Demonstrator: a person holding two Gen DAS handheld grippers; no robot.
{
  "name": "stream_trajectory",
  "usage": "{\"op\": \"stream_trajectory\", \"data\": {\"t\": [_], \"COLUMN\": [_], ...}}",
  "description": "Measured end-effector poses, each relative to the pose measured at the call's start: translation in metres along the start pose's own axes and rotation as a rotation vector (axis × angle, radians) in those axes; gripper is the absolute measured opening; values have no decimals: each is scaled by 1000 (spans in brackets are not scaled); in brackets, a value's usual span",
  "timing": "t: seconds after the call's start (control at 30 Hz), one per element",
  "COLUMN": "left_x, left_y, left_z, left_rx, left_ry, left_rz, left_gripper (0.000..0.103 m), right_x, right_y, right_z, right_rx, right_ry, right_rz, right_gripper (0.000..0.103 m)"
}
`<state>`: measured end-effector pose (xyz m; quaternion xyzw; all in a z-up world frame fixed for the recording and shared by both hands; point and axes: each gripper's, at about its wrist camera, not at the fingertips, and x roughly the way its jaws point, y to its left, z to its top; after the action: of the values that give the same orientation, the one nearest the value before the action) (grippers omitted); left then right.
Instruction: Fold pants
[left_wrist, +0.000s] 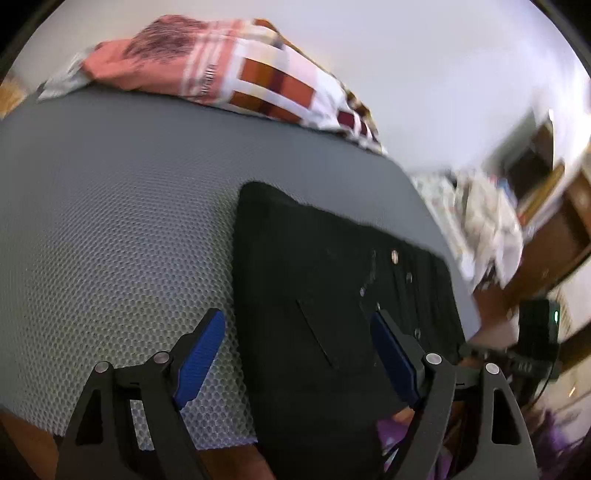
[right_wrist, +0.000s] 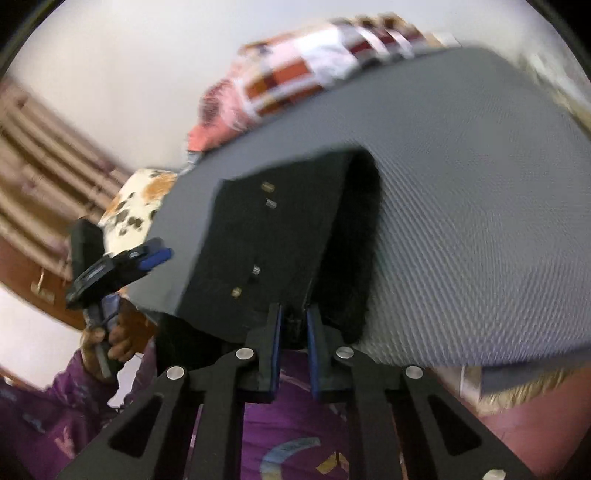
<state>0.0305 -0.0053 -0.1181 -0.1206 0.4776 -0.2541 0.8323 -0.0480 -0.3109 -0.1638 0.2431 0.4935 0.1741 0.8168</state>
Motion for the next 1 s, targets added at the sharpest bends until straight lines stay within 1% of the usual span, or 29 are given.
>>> {"op": "stream_trajectory", "data": {"t": [0.07,0.17,0.27,0.3,0.33,0.4,0.47,0.5,0.53,0.57,0.63,0.7,0.83,0.93,0.97,1.0], "left_x": [9,18,28,32,36,37,36,36,35,35,34,34,33,34,35,36], "left_y": [-8,-13,-10,-8,-5,-2,-1,-2,-2,-2,-3,-3,-2,-1,-1,-1], "left_z": [-3,-7,-8,-8,-8,-8,-9,-9,-9,-9,-11,-12,-14,-13,-12,-12], "left_rx": [51,71,57,45,25,-1,-7,-6,-4,-4,-8,-12,-29,-36,-37,-39], "left_ry": [30,53,65,78,90,81,70,72,71,71,73,73,75,80,82,83], "left_rz": [25,18,2,3,2,-10,-14,-14,-13,-13,-11,-9,-11,-10,-8,-6], "left_gripper": [81,81,81,81,81,81,81,81,81,81,81,81,81,81,81,81], "right_x": [8,10,7,3,1,-6,-9,-10,-10,-9,-5,4,25,40,44,47], "right_y": [-13,-21,-23,-24,-27,-34,-38,-40,-43,-43,-45,-46,-45,-46,-46,-44], "right_z": [-1,-1,-2,-2,-2,0,4,8,13,19,36,52,85,101,104,105], "right_rx": [32,62,60,68,89,121,131,134,141,146,135,122,56,35,31,14], "right_ry": [-6,-26,-33,-43,-57,-83,-99,-106,-120,-133,-151,-149,-149,-137,-132,-128], "right_rz": [17,52,82,103,122,132,108,103,107,108,98,79,22,17,30,56], "right_gripper": [10,10,12,16,17,19,35,51,62,66,78,79,79,81,80,60]}}
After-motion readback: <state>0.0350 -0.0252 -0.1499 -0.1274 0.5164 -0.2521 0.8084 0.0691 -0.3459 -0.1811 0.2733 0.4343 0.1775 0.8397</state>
